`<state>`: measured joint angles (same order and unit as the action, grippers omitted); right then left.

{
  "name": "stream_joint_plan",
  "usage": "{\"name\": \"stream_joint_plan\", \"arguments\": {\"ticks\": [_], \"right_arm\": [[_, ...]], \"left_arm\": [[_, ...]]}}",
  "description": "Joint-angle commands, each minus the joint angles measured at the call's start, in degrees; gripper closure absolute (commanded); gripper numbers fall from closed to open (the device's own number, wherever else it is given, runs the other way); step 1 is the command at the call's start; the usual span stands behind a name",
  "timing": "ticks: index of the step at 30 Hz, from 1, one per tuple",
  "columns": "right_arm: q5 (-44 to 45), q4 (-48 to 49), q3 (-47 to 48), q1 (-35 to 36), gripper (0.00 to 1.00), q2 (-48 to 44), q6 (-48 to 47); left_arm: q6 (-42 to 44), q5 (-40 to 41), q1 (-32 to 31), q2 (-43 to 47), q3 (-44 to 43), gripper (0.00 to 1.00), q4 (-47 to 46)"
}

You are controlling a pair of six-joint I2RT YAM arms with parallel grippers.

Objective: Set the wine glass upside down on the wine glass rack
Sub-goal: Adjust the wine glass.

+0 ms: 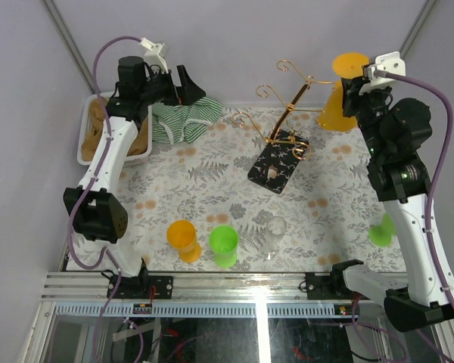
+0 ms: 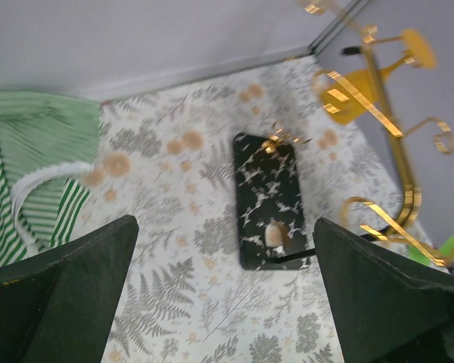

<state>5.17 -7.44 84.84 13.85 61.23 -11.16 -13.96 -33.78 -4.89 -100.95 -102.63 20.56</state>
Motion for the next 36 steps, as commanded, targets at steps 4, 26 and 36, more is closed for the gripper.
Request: {"name": "stream_joint_plan", "arguments": {"ticks": [4, 26, 36], "right_arm": [[-20.2, 17.3, 1.2, -0.1, 1.00, 4.1, 9.7], [-33.8, 53.7, -3.3, -0.1, 1.00, 13.2, 38.0], [-41.8, 46.7, 1.5, -0.1, 1.00, 17.6, 42.7]], "left_arm": [[-8.3, -11.3, -0.4, 5.8, -2.5, 0.00, -8.5], [-71.9, -23.2, -0.5, 5.2, 20.2, 0.00, -90.6], [-21.7, -26.0, -6.2, 15.3, 21.3, 0.00, -56.8]]}}
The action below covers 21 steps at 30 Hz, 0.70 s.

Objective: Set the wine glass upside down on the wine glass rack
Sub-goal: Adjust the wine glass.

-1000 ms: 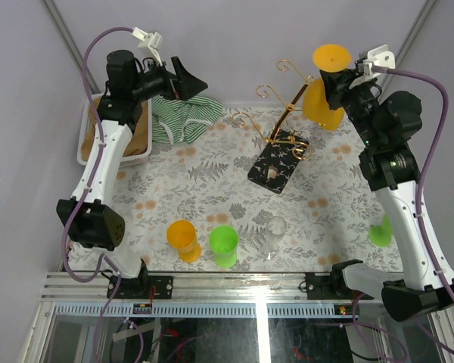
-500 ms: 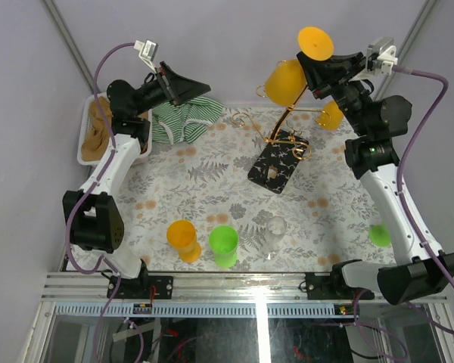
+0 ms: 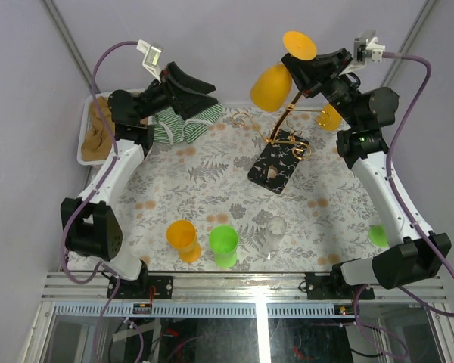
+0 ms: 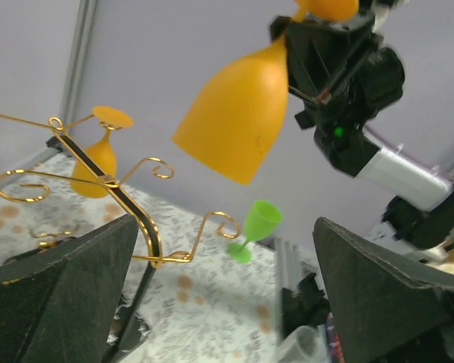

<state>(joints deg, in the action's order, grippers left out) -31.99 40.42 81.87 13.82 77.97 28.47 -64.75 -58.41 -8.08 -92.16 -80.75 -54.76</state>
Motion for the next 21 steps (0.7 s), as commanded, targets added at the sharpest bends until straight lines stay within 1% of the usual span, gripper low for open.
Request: {"name": "stream_joint_plan", "arguments": {"ticks": [1, 3, 8, 12, 16, 18, 19, 21], "right_arm": [[-5.4, -2.6, 5.2, -0.1, 1.00, 1.2, 3.1], [-6.2, -3.7, 5.6, -0.1, 1.00, 1.5, 3.2], [-6.3, -3.1, 5.3, -0.1, 1.00, 1.6, 4.2], [-5.1, 2.3, 3.7, -0.1, 1.00, 1.4, 7.1], [-2.2, 9.2, 2.7, -0.1, 1.00, 1.3, 10.6], [-1.3, 13.5, 2.4, -0.1, 1.00, 1.7, 12.9], [-0.8, 15.2, 2.5, -0.1, 1.00, 2.0, 14.0], [-0.1, 18.3, 2.6, -0.1, 1.00, 2.7, 15.9]], "left_arm": [[33.3, -1.3, -3.6, 7.3, -1.4, 0.00, 22.4], [35.7, -1.5, -4.0, 8.1, -2.1, 0.00, 24.6], [33.1, -2.9, -4.1, 6.7, -2.5, 0.00, 23.7], [27.4, -3.7, -4.3, 5.2, -0.5, 0.00, 17.3], [24.7, -1.3, -4.5, 5.1, 2.3, 0.00, 13.8], [18.3, 1.0, -4.6, 4.0, 2.8, 0.00, 10.0], [13.5, 1.4, -4.5, 2.9, 2.8, 0.00, 6.3], [1.1, 1.9, -4.4, -0.7, 2.6, 0.00, -3.8]]}}
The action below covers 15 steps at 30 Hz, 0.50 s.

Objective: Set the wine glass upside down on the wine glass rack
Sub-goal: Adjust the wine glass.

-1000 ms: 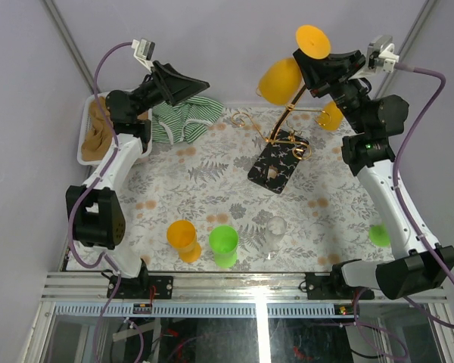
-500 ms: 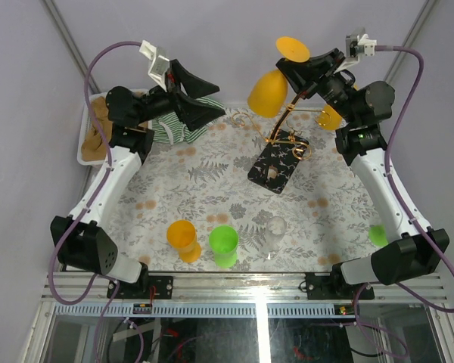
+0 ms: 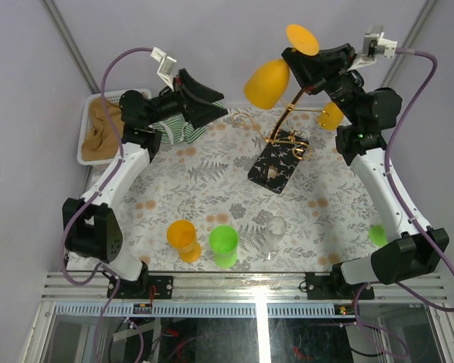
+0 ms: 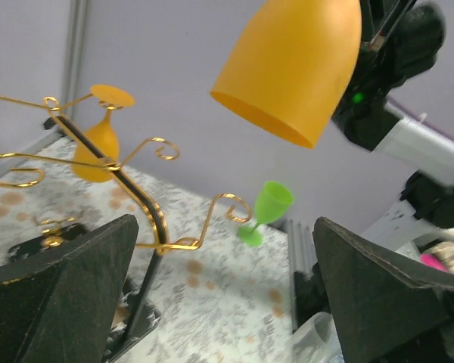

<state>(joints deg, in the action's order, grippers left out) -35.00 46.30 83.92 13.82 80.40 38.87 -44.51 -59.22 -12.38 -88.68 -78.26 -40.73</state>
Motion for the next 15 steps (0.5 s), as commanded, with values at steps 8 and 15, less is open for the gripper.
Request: {"name": "stream_joint_plan", "arguments": {"ticks": [8, 15], "right_arm": [[2.5, 17.0, -0.5, -0.1, 1.00, 1.9, 6.2], [2.2, 20.3, -1.7, 0.0, 1.00, 4.2, 7.3]], "left_arm": [[-57.2, 13.2, -0.1, -15.9, -3.4, 0.00, -51.1], [-57.2, 14.9, -1.2, -15.6, -4.4, 0.00, -50.9]]}}
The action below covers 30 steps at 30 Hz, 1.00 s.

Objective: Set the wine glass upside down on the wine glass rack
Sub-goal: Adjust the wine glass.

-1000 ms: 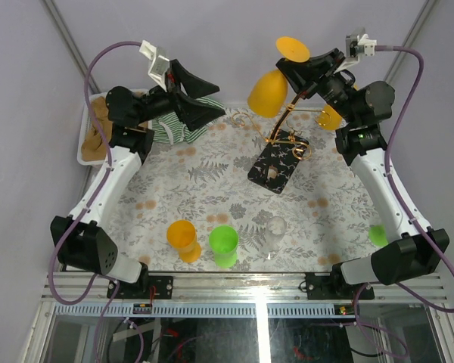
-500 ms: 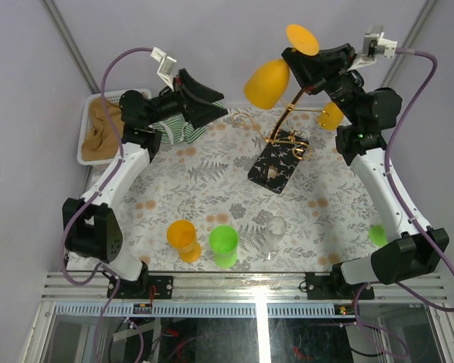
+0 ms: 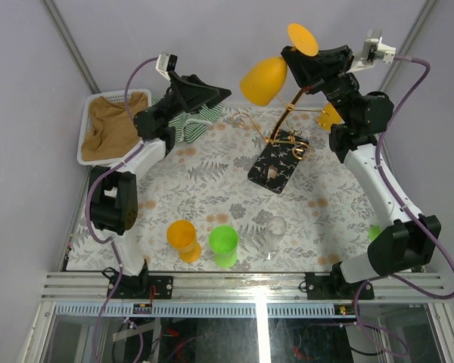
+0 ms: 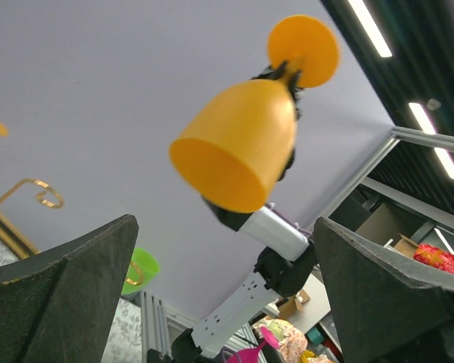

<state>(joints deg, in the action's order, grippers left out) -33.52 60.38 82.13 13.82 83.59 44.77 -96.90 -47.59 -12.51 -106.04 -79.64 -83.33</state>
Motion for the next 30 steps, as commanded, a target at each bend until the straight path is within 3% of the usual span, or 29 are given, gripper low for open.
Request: {"name": "stream_joint_plan", "arguments": {"ticks": [1, 30], "right_arm": [[0.6, 6.5, 0.2, 0.0, 1.00, 1.4, 1.8], [1.5, 11.1, 3.0, 2.6, 1.00, 7.4, 3.7]], "left_arm": [[-4.9, 3.4, -1.4, 1.6, -3.3, 0.00, -8.3], [-7.2, 4.2, -5.8, -2.2, -8.3, 0.00, -8.5]]}}
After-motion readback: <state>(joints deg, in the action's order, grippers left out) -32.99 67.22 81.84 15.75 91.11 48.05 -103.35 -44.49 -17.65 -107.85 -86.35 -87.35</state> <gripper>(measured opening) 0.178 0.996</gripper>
